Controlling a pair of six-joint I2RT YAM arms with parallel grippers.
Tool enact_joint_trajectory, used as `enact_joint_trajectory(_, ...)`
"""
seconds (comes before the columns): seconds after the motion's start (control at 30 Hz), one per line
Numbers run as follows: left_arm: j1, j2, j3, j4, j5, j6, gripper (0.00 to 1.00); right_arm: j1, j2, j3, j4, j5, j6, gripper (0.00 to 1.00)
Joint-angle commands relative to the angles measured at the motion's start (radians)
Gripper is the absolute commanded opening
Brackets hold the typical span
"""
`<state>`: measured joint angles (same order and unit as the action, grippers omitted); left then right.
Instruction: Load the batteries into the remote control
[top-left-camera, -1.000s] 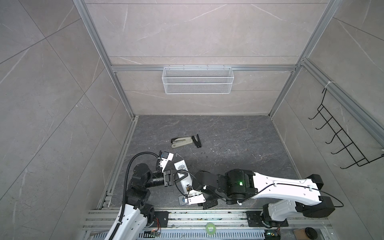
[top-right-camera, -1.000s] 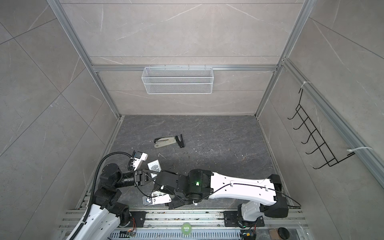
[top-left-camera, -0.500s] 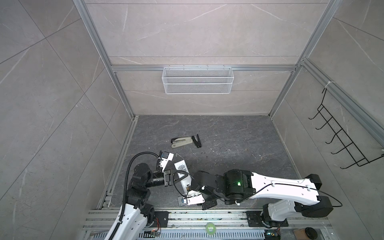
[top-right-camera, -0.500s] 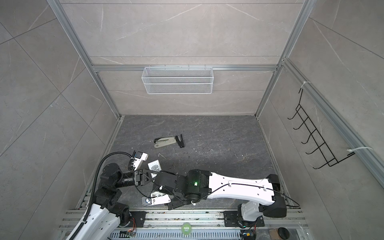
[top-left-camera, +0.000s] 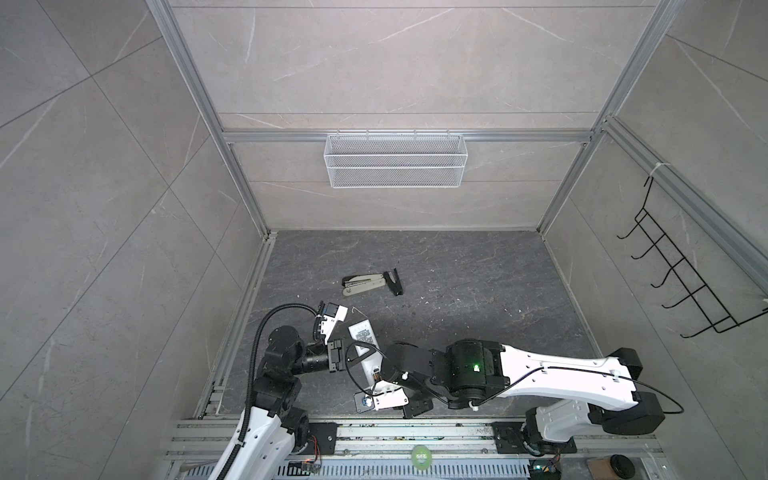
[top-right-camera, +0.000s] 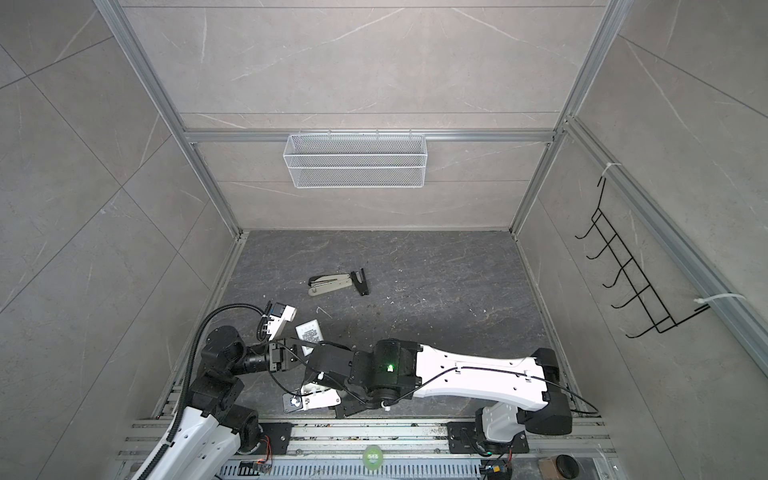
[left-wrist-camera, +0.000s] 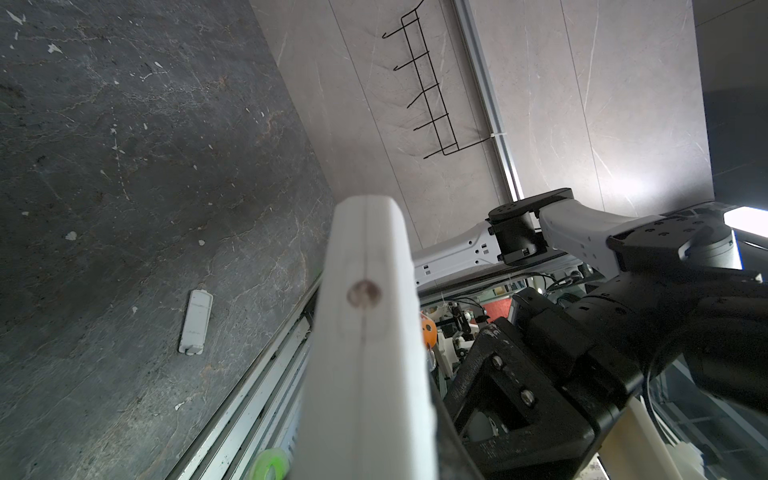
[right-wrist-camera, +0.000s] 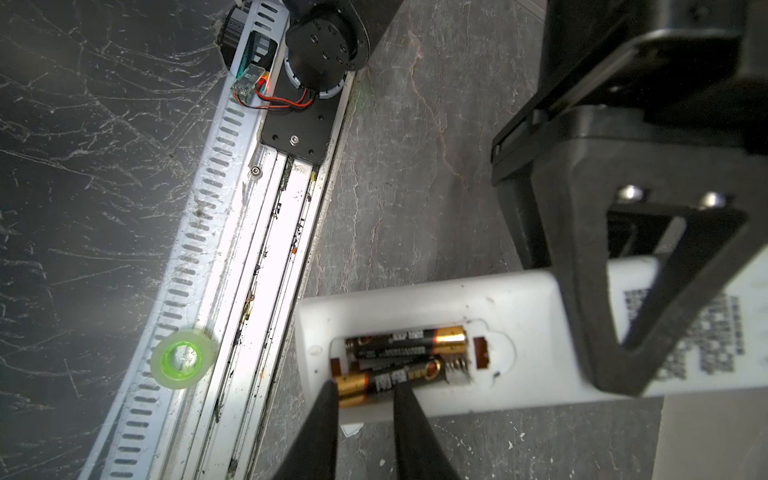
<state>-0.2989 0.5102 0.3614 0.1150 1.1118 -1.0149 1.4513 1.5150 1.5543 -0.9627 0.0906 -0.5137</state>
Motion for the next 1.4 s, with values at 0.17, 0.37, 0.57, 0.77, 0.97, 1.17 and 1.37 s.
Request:
enact_joint_trajectory(0.17,-0.003,0.002,0.004,0.058,0.039,-0.012,0.00,0.006,0.023,-0.024,0.025,0.015,-0.011,0.27)
enact_joint_trajectory(0.37,-0.005,0.004,0.002,0.063,0.040,-0.014,0.00,0.005,0.024,-0.034,0.052,0.043,-0.011,0.26)
enact_joint_trajectory(0.57,-0.005,0.006,0.001,0.067,0.043,-0.020,0.00,0.003,0.037,-0.040,0.076,0.056,-0.013,0.24)
enact_joint_trajectory(0.77,-0.005,0.005,0.000,0.069,0.042,-0.021,0.00,-0.004,0.043,-0.056,0.100,0.075,-0.016,0.22)
enact_joint_trajectory(0.97,-0.006,0.010,-0.002,0.086,0.049,-0.032,0.00,-0.020,0.040,-0.077,0.122,0.078,-0.019,0.21)
enact_joint_trajectory(1.17,-0.007,0.009,-0.001,0.088,0.050,-0.033,0.00,-0.026,0.034,-0.099,0.129,0.091,-0.026,0.20)
enact_joint_trajectory(1.37,-0.007,0.017,-0.001,0.090,0.053,-0.034,0.00,-0.031,0.017,-0.118,0.127,0.101,-0.026,0.20)
